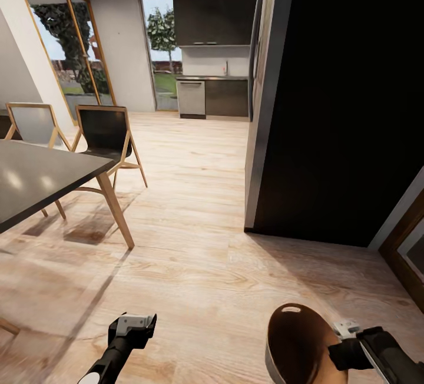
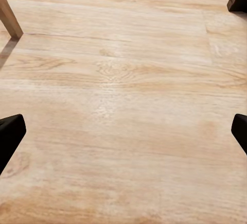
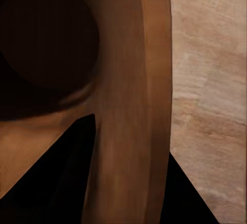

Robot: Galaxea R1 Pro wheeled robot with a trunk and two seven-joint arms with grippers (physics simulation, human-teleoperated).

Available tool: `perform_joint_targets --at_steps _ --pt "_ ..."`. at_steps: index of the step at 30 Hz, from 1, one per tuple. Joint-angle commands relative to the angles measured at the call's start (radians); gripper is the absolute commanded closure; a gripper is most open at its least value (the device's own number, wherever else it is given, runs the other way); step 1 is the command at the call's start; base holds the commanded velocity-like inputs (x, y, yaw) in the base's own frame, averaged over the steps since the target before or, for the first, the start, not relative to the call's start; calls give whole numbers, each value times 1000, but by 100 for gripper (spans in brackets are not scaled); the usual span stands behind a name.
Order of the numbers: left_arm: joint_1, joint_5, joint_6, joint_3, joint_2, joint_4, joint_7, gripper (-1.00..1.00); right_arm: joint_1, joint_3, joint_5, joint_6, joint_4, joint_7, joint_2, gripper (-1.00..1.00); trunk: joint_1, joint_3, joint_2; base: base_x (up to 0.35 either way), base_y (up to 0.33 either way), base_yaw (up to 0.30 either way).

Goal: Put the three can of soda from the living room inside the tash can in the kitchen.

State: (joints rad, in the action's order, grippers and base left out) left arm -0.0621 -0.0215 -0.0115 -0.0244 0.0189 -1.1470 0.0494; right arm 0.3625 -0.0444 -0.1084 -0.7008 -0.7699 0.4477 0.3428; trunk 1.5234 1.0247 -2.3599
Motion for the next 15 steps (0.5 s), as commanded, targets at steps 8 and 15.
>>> perform_joint_targets --at_steps 8,15 --pt "0 0 2 0 0 1 0 -100 -31 4 32 79 -4 1 -1 100 0 0 0 0 0 0" --pt "1 0 5 0 0 1 0 -100 -33 4 36 85 -23 2 -1 100 0 0 0 0 0 0"
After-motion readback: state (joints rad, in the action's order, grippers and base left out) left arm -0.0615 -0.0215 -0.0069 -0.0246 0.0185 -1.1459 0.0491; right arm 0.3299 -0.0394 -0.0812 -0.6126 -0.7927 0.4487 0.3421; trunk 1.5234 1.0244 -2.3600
